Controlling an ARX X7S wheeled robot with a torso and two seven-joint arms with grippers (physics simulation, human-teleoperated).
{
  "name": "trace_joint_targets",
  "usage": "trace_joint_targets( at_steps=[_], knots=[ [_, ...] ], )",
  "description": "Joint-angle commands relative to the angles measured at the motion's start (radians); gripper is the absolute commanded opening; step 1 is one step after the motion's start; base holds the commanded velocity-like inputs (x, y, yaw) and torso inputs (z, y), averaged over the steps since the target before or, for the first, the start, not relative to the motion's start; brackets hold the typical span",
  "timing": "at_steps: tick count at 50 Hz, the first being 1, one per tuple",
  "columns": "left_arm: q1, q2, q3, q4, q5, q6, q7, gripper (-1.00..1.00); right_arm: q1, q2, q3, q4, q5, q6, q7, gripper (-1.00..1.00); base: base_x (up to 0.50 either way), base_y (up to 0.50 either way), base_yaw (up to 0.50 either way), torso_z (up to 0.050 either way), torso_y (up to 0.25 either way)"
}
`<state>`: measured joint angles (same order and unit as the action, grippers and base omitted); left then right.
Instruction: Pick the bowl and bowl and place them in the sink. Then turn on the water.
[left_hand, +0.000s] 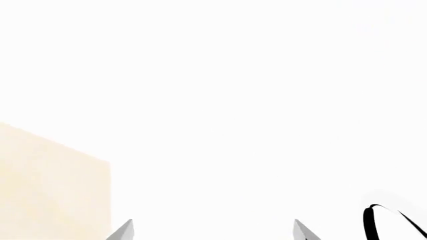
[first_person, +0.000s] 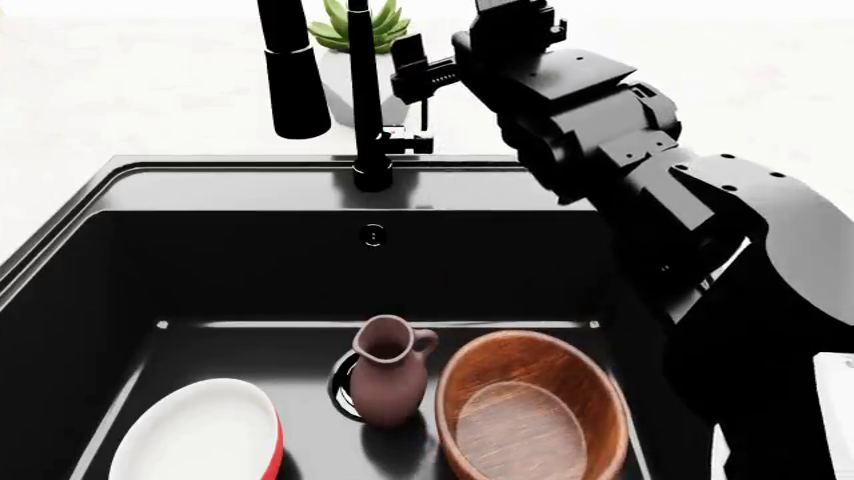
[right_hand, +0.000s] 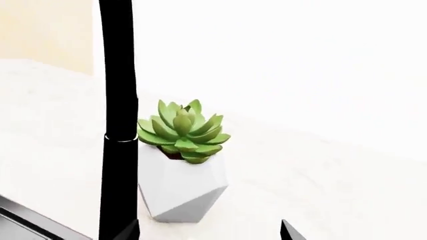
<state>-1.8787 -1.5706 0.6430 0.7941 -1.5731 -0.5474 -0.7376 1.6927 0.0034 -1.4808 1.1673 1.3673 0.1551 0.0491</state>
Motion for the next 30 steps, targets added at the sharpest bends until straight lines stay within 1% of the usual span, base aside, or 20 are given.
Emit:
trace_joint_targets(
  at_steps=[1, 15, 23, 30],
  knots=[
    [0.004, 0.000, -0.013, 0.000, -0.004, 0.004, -0.001, 1.00, 0.003, -0.003, -0.069, -0.019, 0.090, 0.022, 0.016, 1.00, 0.00, 0.00, 0.00, 0.000, 0.000],
    [0.017, 0.000, -0.021, 0.005, -0.001, 0.013, -0.005, 1.00, -0.017, -0.003, -0.072, 0.005, 0.103, 0.010, 0.061, 1.00, 0.00, 0.00, 0.00, 0.000, 0.000],
    [0.022, 0.000, -0.027, 0.007, -0.002, 0.012, -0.011, 1.00, -0.043, -0.003, -0.073, 0.014, 0.104, -0.042, 0.114, 1.00, 0.00, 0.00, 0.00, 0.000, 0.000],
    [0.031, 0.000, -0.028, 0.009, 0.002, 0.018, -0.013, 1.00, -0.068, -0.003, -0.074, 0.004, 0.109, -0.071, 0.116, 1.00, 0.00, 0.00, 0.00, 0.000, 0.000]
  ],
)
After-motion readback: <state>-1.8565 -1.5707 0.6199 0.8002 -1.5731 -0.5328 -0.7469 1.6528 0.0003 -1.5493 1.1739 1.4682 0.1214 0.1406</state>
